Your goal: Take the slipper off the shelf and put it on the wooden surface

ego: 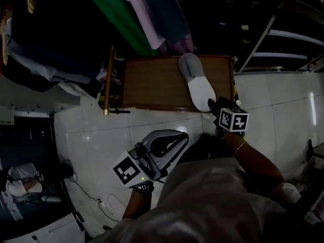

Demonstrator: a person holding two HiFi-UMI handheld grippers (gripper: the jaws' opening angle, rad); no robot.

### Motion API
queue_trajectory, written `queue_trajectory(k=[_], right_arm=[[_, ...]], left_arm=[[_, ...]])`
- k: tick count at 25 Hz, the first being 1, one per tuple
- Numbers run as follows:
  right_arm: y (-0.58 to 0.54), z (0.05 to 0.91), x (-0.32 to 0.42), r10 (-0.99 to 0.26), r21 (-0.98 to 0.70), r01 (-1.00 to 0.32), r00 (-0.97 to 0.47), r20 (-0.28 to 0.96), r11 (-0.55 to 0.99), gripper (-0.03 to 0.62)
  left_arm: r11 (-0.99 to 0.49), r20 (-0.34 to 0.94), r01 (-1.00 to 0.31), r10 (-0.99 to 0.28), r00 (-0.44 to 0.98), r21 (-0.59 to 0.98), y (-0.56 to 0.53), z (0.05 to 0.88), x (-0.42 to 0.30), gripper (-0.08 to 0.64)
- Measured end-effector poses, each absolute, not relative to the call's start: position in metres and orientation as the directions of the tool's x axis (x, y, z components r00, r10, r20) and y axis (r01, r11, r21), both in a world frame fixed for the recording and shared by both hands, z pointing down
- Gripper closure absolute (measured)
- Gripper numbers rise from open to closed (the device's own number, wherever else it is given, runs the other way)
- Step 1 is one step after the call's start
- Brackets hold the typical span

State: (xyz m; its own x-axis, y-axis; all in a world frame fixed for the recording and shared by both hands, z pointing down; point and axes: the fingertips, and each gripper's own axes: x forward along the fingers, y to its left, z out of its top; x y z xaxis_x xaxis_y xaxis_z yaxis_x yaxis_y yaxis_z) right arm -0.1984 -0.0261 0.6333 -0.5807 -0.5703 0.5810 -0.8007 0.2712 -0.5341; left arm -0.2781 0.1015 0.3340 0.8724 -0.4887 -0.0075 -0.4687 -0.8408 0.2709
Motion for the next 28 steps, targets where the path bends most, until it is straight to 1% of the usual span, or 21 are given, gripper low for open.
queue_trajectory(k=[1,2,5,10,13,16,19,24,28], right_arm=[[-0.024,0.624,-0.197,-0.577,-0.494,-0.814,-0.572,0.584,0.306,0.356],[-0.021,0.612,-0.197,-0.584,-0.462,-0.816,-0.573,0.575,0.346,0.357],[-0.011,0.562,-0.195,-0.613,-0.397,-0.788,-0.616,0.495,0.471,0.365],[0.020,0.437,-0.139,-0.695,-0.255,-0.770,-0.637,0.332,0.584,0.373],[0.044,0.386,-0.114,-0.729,-0.203,-0.774,-0.633,0.263,0.599,0.373],[0.069,0.361,-0.095,-0.754,-0.192,-0.787,-0.616,0.227,0.586,0.374],[0.090,0.351,-0.086,-0.754,-0.182,-0.782,-0.624,0.207,0.597,0.374],[0.123,0.334,-0.077,-0.709,-0.120,-0.732,-0.680,0.186,0.671,0.376],[0.142,0.325,-0.059,-0.711,-0.108,-0.730,-0.682,0.174,0.674,0.387]], left_arm=[[-0.839,-0.017,-0.469,-0.492,0.870,0.275,0.101,0.334,-0.281,0.569],[-0.837,-0.037,-0.470,-0.499,0.866,0.278,0.100,0.330,-0.283,0.568],[-0.853,-0.105,-0.443,-0.485,0.868,0.278,0.092,0.315,-0.282,0.569],[-0.931,-0.182,-0.257,-0.308,0.934,0.258,0.083,0.303,-0.243,0.569],[-0.953,-0.184,-0.214,-0.255,0.949,0.215,0.085,0.291,-0.223,0.569],[-0.965,-0.192,-0.181,-0.217,0.957,0.187,0.104,0.277,-0.204,0.569],[-0.972,-0.169,-0.160,-0.189,0.967,0.175,0.127,0.274,-0.184,0.569],[-0.966,-0.167,-0.178,-0.210,0.963,0.187,0.160,0.270,-0.151,0.569],[-0.969,-0.147,-0.177,-0.203,0.968,0.175,0.189,0.270,-0.125,0.569]])
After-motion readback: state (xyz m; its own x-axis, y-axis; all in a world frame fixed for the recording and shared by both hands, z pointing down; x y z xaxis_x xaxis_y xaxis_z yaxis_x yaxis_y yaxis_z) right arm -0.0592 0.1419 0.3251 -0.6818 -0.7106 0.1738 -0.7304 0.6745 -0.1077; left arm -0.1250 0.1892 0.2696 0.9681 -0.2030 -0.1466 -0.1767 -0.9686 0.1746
